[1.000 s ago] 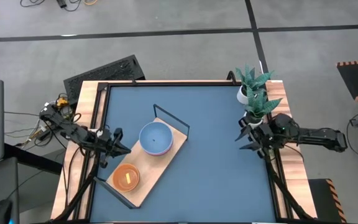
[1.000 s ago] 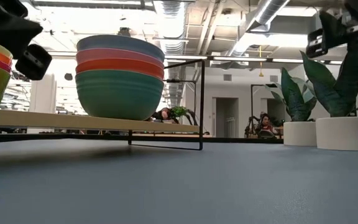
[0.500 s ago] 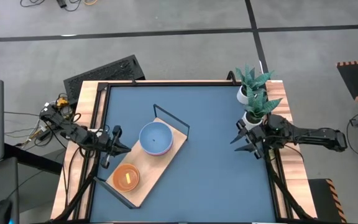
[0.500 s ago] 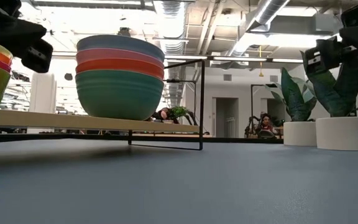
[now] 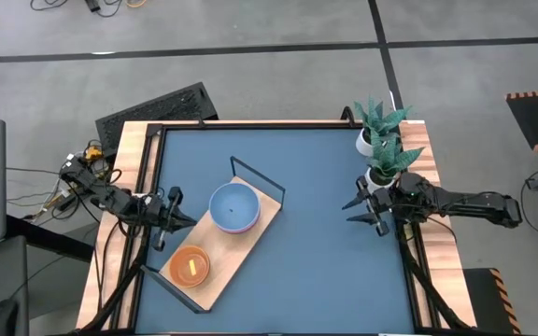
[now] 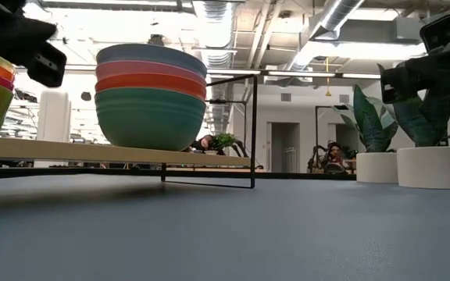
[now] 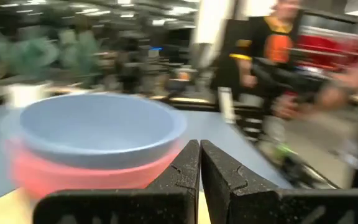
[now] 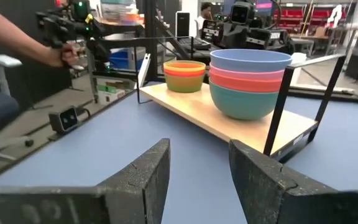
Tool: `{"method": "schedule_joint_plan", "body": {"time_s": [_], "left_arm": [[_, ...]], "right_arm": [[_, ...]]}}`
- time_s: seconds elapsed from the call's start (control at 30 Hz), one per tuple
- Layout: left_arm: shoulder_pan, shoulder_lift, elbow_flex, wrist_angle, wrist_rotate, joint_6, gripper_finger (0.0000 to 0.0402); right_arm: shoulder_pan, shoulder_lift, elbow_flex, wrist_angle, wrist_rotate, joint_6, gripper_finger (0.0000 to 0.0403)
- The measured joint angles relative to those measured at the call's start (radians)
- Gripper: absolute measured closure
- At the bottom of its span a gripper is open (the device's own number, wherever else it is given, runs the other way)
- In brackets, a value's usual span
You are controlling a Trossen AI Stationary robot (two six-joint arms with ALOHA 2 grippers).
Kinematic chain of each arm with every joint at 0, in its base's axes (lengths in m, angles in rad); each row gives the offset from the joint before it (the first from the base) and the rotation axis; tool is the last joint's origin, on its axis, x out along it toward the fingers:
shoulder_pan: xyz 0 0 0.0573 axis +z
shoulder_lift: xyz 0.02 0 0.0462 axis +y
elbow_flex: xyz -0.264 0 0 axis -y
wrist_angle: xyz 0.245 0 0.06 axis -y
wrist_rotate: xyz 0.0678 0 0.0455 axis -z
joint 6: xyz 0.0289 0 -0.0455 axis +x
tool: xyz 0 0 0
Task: Place and stack bowls onto a shelf
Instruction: Return to Home Position
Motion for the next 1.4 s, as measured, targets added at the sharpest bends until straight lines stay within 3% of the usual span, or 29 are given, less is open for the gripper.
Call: {"method": "schedule_joint_plan", "body": {"time_s": [0.17,0.23,0.4,0.63,0.9,1.4], "left_arm": [[0.000,0.000,-0.002,0.013,0.307,0.056,0.0401],[0.000,0.000,-0.002,0.027,0.380,0.108,0.0401],[0.057,0.000,-0.003,-0.003,0.333,0.150,0.0401],[0.233,0.000,-0.003,-0.016,0.505,0.158,0.0401],[0.414,0.002,-0.004,-0.056,0.533,0.086,0.0401],[0.448,0.002,-0.005,-0.058,0.499,0.073,0.0401]], "right_arm": [[-0.002,0.000,0.000,0.000,0.000,-0.040,0.0214],[-0.002,0.000,0.000,0.000,0.000,-0.050,0.0214],[-0.025,0.000,-0.001,0.000,0.000,-0.060,0.0214],[-0.072,0.000,-0.002,0.000,0.000,-0.061,0.0214],[-0.080,0.000,-0.002,0.000,-0.001,-0.061,0.0214],[-0.080,0.000,-0.002,-0.009,-0.001,-0.061,0.0214]]}}
